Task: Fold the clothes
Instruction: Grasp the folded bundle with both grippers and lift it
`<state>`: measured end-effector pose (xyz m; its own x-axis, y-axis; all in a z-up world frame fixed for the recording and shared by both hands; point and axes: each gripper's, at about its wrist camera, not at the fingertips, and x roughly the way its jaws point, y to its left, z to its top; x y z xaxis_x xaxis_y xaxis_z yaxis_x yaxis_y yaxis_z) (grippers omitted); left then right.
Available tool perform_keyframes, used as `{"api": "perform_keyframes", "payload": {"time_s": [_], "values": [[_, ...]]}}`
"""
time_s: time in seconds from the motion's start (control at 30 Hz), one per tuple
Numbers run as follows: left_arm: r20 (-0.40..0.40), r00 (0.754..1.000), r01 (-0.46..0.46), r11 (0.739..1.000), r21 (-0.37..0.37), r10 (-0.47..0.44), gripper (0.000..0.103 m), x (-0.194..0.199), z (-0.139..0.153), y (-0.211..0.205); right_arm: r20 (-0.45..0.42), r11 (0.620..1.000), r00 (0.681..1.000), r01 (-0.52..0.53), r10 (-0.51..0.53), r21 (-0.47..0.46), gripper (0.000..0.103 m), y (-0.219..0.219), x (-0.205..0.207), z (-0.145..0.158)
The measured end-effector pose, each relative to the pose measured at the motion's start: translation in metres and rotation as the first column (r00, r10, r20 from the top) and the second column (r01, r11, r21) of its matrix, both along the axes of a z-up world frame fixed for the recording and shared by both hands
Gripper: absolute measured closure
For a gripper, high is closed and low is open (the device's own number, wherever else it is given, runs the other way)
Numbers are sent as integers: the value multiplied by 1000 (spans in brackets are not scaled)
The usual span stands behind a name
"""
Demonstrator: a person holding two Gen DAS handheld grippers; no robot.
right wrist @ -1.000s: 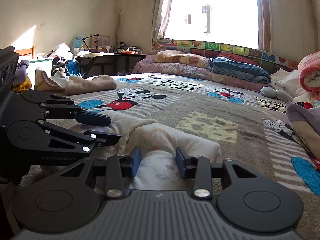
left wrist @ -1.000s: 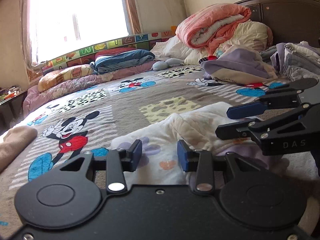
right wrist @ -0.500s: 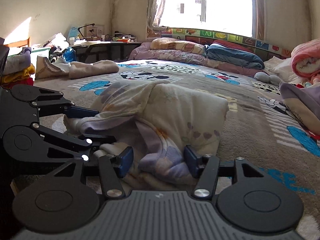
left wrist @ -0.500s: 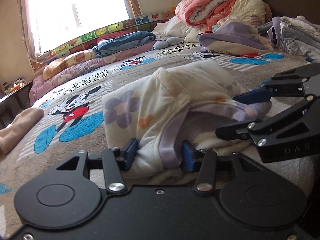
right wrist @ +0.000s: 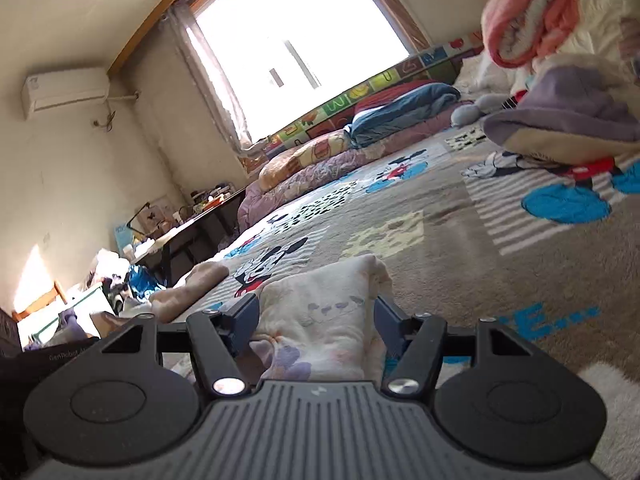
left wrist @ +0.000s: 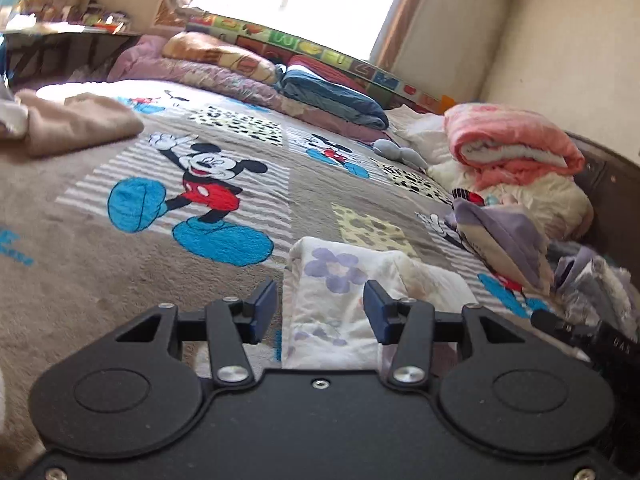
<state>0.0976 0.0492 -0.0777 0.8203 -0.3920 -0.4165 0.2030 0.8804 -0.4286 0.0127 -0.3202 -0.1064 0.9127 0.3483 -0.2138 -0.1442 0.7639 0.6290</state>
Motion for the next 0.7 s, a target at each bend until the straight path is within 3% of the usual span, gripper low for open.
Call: {"api": "perform_keyframes", "payload": {"time_s": [0.1,0.2,0.33,0.4,0.47,0.7], "values": [[-74,997,-35,983,-182,22,57,10,-15,15,-83,974,997,27,-9,224,38,-21,15,-29],[-113,994,-41,960,-276,10,57,16,-32,20,-114,963,993,19,13,269,38,-18,30,-46],[-241,970,-90,927,-365,-1,57,35,-62,25,-163,933,984,-10,74,361,39,-14,49,-68],[-254,967,-70,927,-369,-28,56,43,-67,21,-197,946,976,-19,87,324,48,-7,59,-74],[-262,964,-57,924,-377,-48,55,49,-72,17,-203,956,974,-37,100,291,49,0,67,-77],[-290,954,-64,893,-446,-77,55,44,-76,9,-189,932,969,-87,161,351,54,2,78,-85]]}}
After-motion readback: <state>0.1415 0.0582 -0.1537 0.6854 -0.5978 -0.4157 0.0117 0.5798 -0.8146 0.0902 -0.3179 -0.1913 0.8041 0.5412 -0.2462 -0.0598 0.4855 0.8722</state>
